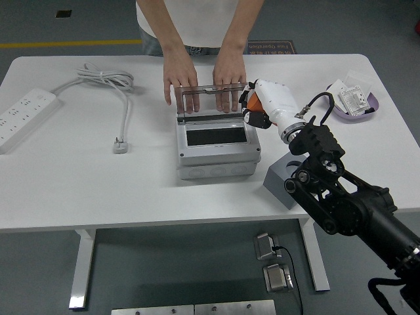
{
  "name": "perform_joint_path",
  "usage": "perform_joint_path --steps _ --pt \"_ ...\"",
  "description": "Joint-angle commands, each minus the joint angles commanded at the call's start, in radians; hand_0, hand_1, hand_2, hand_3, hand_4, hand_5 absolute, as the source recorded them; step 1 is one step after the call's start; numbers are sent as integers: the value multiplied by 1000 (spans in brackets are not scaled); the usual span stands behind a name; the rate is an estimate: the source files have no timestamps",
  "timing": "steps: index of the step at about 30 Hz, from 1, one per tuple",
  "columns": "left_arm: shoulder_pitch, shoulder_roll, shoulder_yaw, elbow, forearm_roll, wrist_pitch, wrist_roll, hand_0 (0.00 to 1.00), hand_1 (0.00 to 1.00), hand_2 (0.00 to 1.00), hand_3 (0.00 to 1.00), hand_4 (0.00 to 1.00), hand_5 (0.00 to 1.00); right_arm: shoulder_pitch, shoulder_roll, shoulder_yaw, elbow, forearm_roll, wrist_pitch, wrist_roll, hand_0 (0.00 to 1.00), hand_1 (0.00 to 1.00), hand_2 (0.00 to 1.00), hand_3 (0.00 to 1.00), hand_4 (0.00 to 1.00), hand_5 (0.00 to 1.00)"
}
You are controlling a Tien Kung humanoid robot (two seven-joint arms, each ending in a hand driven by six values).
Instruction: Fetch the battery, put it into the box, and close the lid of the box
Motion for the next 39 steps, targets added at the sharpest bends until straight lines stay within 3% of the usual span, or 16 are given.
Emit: perform_joint_path --steps 5,12,21,22,27,28,33,34,39 --pt "3 3 -5 0 12 27 42 647 638 532 633 721 88 11 33 -24 -27 -24 -12 1 195 276 282 264 2 2" --pt "0 4 -5 0 12 33 49 646 637 532 630 723 91 32 63 -66 -57 -7 -34 19 196 277 283 264 2 2" --pt "-3 5 -7 0 16 35 51 646 635 534 631 729 89 42 78 -106 -93 44 -50 72 199 278 284 269 2 2" --pt "-3 5 -8 0 16 35 50 646 636 534 630 728 89 42 79 -108 -97 49 -52 80 236 259 258 265 2 2" --pt "-8 2 -9 0 17 34 45 646 636 534 630 728 89 39 83 -108 -124 70 -67 133 236 259 258 265 2 2" --pt "-9 1 -9 0 18 34 44 645 635 534 630 729 92 39 83 -108 -128 73 -70 141 289 293 297 287 2 2" --pt "-13 -2 -13 0 22 33 43 645 635 534 630 729 92 36 83 -107 -143 84 -90 176 289 293 297 287 2 2" --pt "-13 -2 -14 0 23 33 43 645 635 532 630 739 105 35 84 -107 -145 86 -94 181 448 434 482 634 198 167" --pt "-18 -2 -17 0 28 32 42 645 635 532 630 739 105 32 83 -106 -153 92 -106 194 448 434 482 634 198 167"
